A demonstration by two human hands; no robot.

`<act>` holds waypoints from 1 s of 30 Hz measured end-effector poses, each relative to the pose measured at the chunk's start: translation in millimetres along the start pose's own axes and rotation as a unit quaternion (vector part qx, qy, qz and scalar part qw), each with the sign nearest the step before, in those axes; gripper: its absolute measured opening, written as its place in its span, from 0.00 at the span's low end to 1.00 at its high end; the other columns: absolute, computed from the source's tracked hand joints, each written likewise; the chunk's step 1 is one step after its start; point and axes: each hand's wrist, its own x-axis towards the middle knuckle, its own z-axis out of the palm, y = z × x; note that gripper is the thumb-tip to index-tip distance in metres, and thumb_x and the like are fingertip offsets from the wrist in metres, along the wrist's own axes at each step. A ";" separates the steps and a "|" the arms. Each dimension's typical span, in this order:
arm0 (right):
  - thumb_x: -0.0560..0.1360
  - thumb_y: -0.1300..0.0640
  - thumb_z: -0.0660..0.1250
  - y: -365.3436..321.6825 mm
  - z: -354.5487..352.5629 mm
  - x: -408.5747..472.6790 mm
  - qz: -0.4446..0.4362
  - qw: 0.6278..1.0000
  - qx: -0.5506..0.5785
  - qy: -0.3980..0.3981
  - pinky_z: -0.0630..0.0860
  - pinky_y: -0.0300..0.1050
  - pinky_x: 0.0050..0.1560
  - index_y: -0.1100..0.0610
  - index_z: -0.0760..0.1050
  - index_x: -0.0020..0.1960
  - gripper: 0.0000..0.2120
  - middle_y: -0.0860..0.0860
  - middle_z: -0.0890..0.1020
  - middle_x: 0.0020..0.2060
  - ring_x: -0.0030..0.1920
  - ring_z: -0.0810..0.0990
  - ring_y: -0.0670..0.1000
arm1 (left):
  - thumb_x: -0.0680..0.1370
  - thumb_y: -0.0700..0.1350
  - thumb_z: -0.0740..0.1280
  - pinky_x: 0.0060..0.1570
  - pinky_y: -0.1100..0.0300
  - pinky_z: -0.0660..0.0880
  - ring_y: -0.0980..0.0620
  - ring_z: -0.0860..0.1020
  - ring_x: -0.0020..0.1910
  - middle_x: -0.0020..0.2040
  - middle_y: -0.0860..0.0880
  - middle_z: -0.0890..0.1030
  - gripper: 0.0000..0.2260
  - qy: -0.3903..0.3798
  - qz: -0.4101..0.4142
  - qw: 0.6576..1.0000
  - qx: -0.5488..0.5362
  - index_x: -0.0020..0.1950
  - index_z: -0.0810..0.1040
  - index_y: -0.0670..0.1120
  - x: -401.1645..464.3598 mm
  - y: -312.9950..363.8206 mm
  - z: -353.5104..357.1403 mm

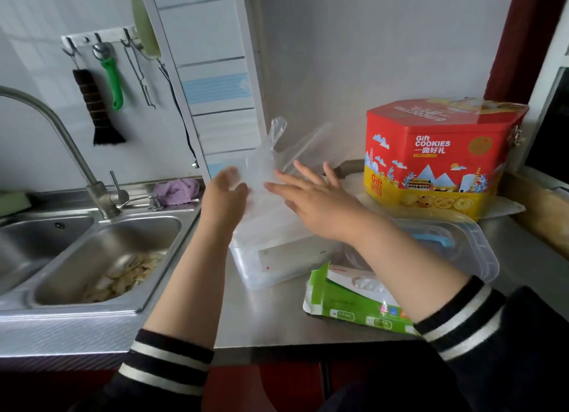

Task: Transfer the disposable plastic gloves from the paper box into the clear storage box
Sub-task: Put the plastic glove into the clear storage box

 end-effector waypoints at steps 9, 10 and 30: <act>0.83 0.43 0.47 3.1 6.3 39.8 0.008 0.968 0.066 -0.241 0.50 0.51 0.75 0.41 0.56 0.76 0.22 0.43 0.54 0.78 0.77 0.53 0.50 | 0.77 0.47 0.69 0.63 0.50 0.69 0.40 0.71 0.63 0.68 0.43 0.65 0.24 -0.098 0.146 0.847 0.502 0.71 0.69 0.46 4.6 -6.8 2.0; 0.82 0.43 0.49 2.1 5.8 41.0 0.005 0.961 0.098 -0.259 0.54 0.46 0.73 0.42 0.58 0.76 0.22 0.44 0.57 0.77 0.75 0.58 0.49 | 0.76 0.48 0.70 0.63 0.48 0.70 0.40 0.73 0.62 0.68 0.43 0.65 0.25 -0.151 0.112 0.829 0.526 0.71 0.68 0.45 11.0 -6.9 5.2; 0.81 0.47 0.60 10.8 28.8 71.7 0.238 0.908 -0.080 -0.336 0.66 0.48 0.65 0.58 0.61 0.75 0.27 0.56 0.65 0.72 0.70 0.67 0.58 | 0.82 0.56 0.56 0.27 0.56 0.73 0.46 0.81 0.32 0.64 0.42 0.74 0.26 -0.280 -0.217 0.804 0.478 0.76 0.59 0.45 63.4 -58.8 37.5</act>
